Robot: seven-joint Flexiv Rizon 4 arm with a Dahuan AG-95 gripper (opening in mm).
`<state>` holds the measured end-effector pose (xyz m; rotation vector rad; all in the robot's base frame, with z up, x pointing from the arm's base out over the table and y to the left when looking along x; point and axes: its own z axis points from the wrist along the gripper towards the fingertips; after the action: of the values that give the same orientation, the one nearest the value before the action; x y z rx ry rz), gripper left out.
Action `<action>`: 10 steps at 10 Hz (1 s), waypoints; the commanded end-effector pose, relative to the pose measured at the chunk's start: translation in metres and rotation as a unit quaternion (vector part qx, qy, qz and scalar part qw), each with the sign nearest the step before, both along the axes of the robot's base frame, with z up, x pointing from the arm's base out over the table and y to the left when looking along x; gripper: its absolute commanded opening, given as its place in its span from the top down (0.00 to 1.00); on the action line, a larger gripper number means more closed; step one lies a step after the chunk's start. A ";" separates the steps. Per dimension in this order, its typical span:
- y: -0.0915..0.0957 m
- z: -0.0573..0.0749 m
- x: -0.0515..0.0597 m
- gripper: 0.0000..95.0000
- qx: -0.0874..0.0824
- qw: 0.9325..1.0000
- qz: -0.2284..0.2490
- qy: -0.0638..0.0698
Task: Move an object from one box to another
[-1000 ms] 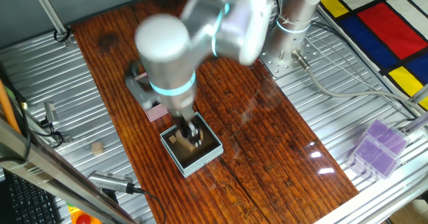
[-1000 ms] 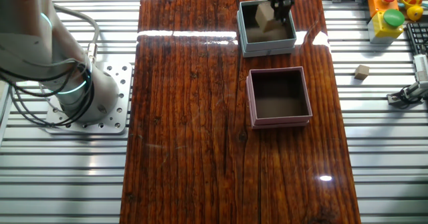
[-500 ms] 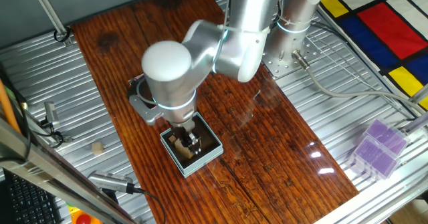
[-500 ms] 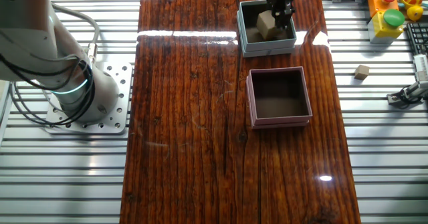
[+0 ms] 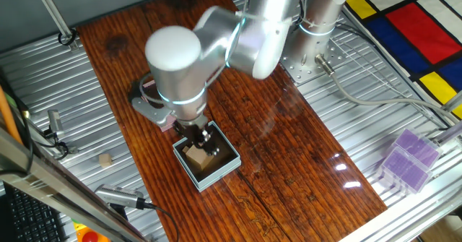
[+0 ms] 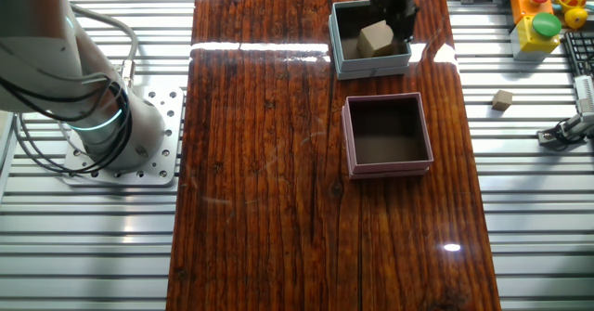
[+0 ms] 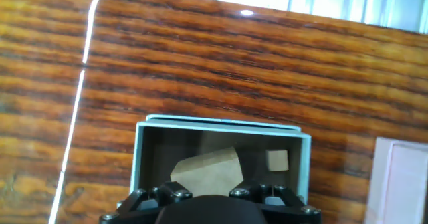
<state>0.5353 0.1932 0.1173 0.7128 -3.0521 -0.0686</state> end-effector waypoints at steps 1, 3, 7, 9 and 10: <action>-0.012 0.022 -0.007 1.00 -0.020 0.999 -0.029 0.006; -0.035 0.042 -0.020 1.00 -0.020 0.997 -0.069 0.023; -0.076 0.061 -0.040 1.00 -0.013 0.996 -0.088 0.028; -0.088 0.066 -0.048 1.00 -0.013 0.996 -0.083 0.023; -0.089 0.068 -0.050 1.00 -0.013 0.996 -0.081 0.024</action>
<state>0.4803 0.1017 0.1886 0.4202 -3.0637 -0.0694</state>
